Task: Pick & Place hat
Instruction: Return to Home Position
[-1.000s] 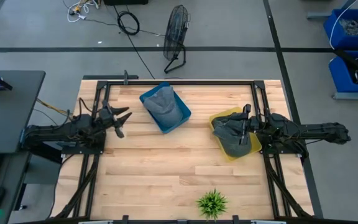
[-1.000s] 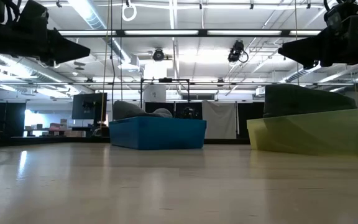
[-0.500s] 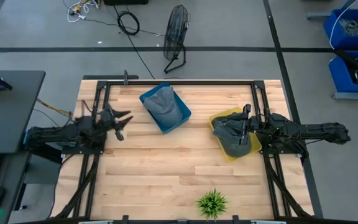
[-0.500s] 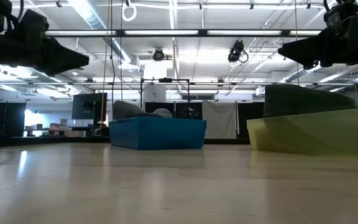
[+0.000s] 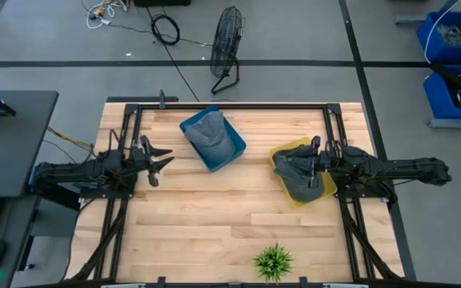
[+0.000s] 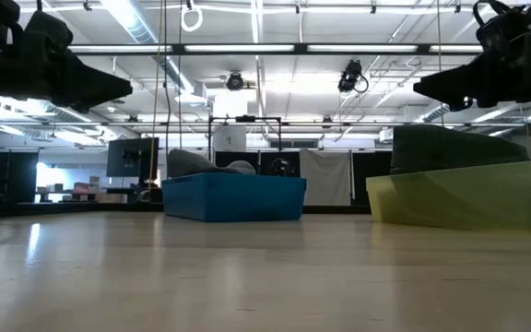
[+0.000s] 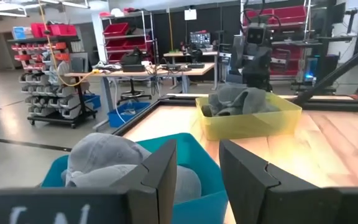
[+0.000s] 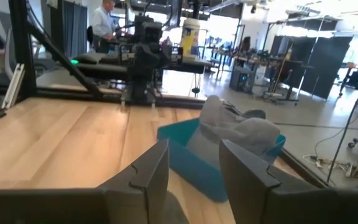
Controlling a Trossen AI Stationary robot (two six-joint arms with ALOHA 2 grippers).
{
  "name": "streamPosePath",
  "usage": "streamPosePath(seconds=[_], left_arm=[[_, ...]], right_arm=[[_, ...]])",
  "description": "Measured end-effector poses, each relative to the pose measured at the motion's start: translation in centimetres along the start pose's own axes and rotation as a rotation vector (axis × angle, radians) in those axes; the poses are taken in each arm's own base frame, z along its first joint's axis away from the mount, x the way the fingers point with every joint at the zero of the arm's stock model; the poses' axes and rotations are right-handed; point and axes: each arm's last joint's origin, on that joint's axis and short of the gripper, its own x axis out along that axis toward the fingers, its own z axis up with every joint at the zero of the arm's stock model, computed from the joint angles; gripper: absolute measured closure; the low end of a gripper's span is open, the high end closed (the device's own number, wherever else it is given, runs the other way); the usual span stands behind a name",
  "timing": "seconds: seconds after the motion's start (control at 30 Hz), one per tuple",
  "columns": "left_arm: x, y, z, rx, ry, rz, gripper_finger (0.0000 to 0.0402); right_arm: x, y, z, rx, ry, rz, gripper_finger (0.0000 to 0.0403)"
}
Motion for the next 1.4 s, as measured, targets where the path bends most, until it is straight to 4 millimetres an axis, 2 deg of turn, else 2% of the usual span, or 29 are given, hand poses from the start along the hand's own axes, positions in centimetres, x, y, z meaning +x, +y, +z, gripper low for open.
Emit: streamPosePath(seconds=[0.63,0.93,1.4], left_arm=[[0.0,0.0,0.0,-0.054,-0.008,0.003,0.0278],[0.0,0.0,0.0,-0.055,-0.009,0.003,0.0278],[0.0,0.0,0.0,-0.055,-0.011,0.003,0.0278]], right_arm=[[-0.1,0.2,-1.3,-0.032,0.134,0.023,0.0257],[-0.3,0.3,-2.2,0.091,0.23,0.024,0.0257],[-0.2,0.3,-2.2,0.083,0.225,0.026,0.0257]])
